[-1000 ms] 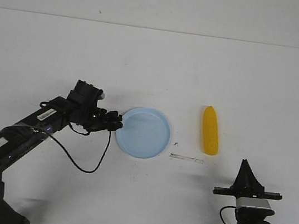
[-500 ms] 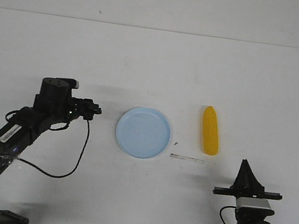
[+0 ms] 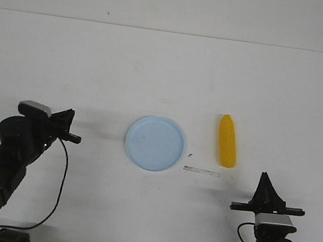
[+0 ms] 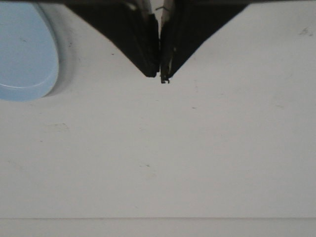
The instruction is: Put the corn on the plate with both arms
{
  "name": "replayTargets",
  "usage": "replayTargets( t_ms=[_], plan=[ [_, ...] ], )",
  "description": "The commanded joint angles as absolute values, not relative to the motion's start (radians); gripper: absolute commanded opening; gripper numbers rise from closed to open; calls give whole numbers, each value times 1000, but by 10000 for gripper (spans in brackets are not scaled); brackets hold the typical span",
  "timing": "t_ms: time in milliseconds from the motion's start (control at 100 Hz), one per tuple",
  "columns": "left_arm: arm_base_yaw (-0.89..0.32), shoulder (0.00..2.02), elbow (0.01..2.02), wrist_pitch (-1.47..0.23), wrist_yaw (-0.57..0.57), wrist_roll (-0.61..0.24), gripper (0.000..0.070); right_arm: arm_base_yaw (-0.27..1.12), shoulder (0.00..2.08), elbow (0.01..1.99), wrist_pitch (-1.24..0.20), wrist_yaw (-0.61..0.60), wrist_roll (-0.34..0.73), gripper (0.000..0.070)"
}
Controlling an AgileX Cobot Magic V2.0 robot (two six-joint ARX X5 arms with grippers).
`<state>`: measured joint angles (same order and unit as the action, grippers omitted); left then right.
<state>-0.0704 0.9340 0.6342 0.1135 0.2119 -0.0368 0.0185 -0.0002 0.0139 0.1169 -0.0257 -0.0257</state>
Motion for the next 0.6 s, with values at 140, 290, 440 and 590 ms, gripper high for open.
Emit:
replayTargets(
  t_ms=[140,290,440,590],
  plan=[
    [-29,721,469,218,175,-18,0,19,1,13,126,-25,-24,16],
    [-13,548,358,231,167,-19,0,19,1,13,126,-25,-24,16],
    [-13,384,310,172,94,-19,0,20,1,13,126,-25,-24,16],
    [-13,275,310,104,31,-19,0,20,1,13,126,-25,-24,16]
  ],
)
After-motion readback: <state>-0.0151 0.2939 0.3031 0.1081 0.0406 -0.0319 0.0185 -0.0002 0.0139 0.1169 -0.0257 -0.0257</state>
